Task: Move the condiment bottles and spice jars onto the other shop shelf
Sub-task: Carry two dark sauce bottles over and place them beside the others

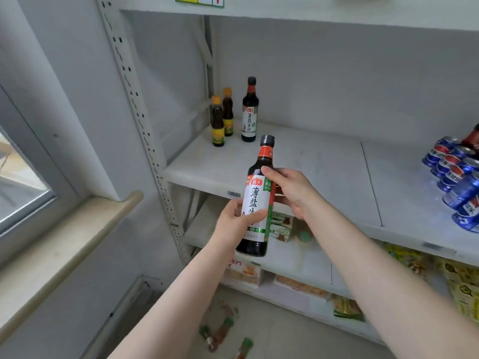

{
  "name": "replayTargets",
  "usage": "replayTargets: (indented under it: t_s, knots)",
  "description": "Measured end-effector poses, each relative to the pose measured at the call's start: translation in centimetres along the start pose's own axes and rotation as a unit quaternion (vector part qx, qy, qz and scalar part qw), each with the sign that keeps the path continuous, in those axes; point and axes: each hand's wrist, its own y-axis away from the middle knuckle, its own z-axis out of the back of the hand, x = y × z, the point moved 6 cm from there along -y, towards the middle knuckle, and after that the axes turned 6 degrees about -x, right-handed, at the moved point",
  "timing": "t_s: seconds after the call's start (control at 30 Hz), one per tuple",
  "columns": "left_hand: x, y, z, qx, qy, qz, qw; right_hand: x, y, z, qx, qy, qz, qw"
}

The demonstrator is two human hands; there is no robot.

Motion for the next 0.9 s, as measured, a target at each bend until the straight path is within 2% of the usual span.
replayTargets:
  t_s: [0.23, 0.5, 0.7, 0.83, 0.9]
  knots:
    - [-4.9, -11.3, 0.4, 0.003, -0.077, -0.062, 0.995, 4.2, -9.7, -1.2, -0.019, -0.001, 0.041, 0.999]
    - [-6.7, -24.1, -0.2, -0.068, -0.149, -0.111, 0.98, 5.9, -21.3, -2.5, 0.027, 0.024, 0.09, 0.995]
    - [-5.7, -31.1, -0.5, -0.113, -0.139, -0.101, 0.979, 5.2, -27.1, -3.5, 0.062, 0.023, 0.106, 0.992]
    - [-6.2, -34.0, -0.9, -0.121, -0.123, -0.118, 0.978, 4.6, -29.6, -3.1, 0.04, 0.032, 0.108, 0.993]
    - [-6.5, -35.0, -0.9, -0.12, -0.107, -0.131, 0.978, 3.9, -30.4, -3.0, 0.033, 0.044, 0.079, 0.995]
